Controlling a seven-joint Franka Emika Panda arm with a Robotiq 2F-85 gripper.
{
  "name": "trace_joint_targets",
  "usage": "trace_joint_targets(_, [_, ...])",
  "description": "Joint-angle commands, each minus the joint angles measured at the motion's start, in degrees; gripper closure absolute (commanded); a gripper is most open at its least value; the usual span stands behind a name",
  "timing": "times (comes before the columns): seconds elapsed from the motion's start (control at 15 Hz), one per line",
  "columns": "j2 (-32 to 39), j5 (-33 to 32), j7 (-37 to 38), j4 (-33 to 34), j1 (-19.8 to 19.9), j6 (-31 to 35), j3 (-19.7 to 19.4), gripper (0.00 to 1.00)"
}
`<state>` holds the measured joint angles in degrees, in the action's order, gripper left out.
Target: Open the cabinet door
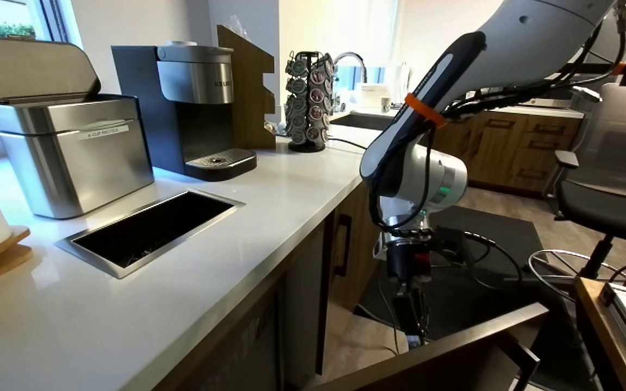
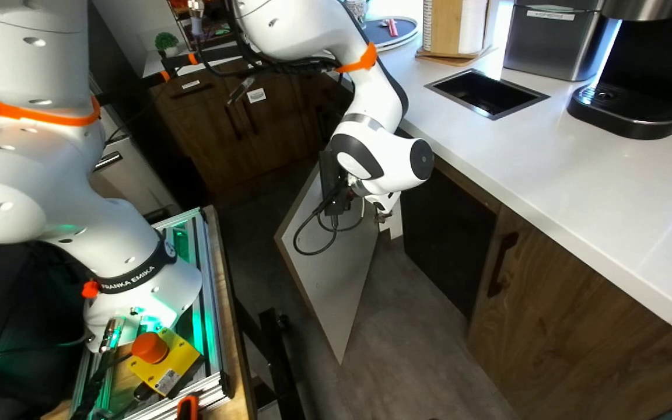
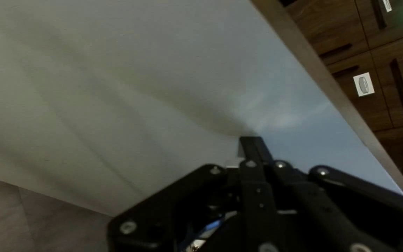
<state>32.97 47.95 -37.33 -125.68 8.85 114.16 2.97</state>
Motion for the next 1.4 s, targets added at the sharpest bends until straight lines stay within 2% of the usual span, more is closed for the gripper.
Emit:
trace_joint_targets(0.0, [2.63, 0.16, -1.95, 3.30, 0.05, -4.09, 1.57, 1.00])
trace_joint_targets(0.33, [6.98, 0.56, -2.89, 8.30, -0.08, -13.28, 2.55, 1.00])
trace_joint_targets(0.67, [12.26, 0.84, -1.70, 13.47, -1.29, -17.76, 3.07, 1.00])
trace_joint_targets(0.87, [11.09, 3.15, -1.11, 12.46, -1.98, -13.39, 2.33, 1.00])
trace_joint_targets(1.07, [3.29, 4.32, -1.62, 6.83, -2.29, -6.02, 0.21, 0.98])
trace_joint_targets(1.13, [-0.17, 4.42, -1.94, 4.57, -1.91, -4.48, -0.25, 0.73])
trace_joint_targets(1.2, [-3.60, 3.42, -1.64, 2.52, -2.04, -3.16, -1.14, 0.73])
trace_joint_targets(1.33, [-9.35, 2.07, -1.21, -0.63, -2.66, -0.07, -2.66, 0.63])
